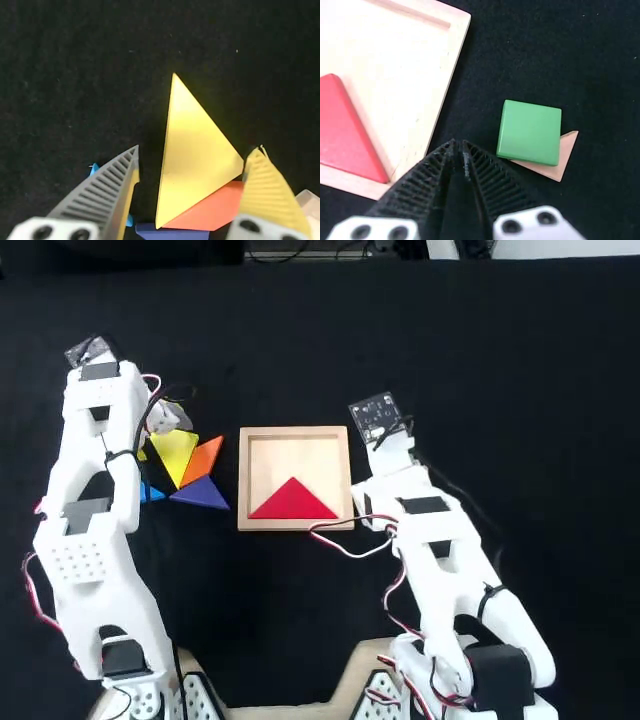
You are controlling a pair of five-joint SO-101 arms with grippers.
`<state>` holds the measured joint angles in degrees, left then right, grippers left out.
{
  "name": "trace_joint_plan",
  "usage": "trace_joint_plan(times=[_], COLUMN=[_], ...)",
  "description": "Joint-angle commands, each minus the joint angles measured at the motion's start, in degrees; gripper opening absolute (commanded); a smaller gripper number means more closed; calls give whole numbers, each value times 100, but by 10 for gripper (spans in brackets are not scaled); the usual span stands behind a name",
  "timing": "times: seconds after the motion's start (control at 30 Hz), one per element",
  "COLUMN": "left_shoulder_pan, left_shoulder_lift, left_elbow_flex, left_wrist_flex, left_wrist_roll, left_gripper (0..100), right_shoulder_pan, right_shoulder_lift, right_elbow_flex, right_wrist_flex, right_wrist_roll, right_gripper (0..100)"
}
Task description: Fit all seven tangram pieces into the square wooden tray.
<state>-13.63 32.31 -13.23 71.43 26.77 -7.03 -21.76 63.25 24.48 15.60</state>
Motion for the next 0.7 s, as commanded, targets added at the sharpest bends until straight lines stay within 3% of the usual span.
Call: trace_joint_plan(times=[0.0, 0.33, 0.53, 0.67], left_shoulder_pan=[110, 207, 259, 233], left_shoulder_lift=[-18, 53, 299, 651], left_elbow_flex=[-321, -365, -409, -840], left_wrist_flex=[44, 185, -149, 167], left_wrist_roll=[44, 97, 44, 44], left_gripper=[328, 328, 328, 328], right_shoulder_pan=[-211, -273, -273, -273], right_shoulder_lift=[4, 4, 4, 4], right_elbow_flex=[-22, 22, 31, 31], right_wrist_flex=[-185, -211, -211, -211], right_wrist_roll=[9, 18, 18, 18], right_gripper=[11, 11, 11, 11])
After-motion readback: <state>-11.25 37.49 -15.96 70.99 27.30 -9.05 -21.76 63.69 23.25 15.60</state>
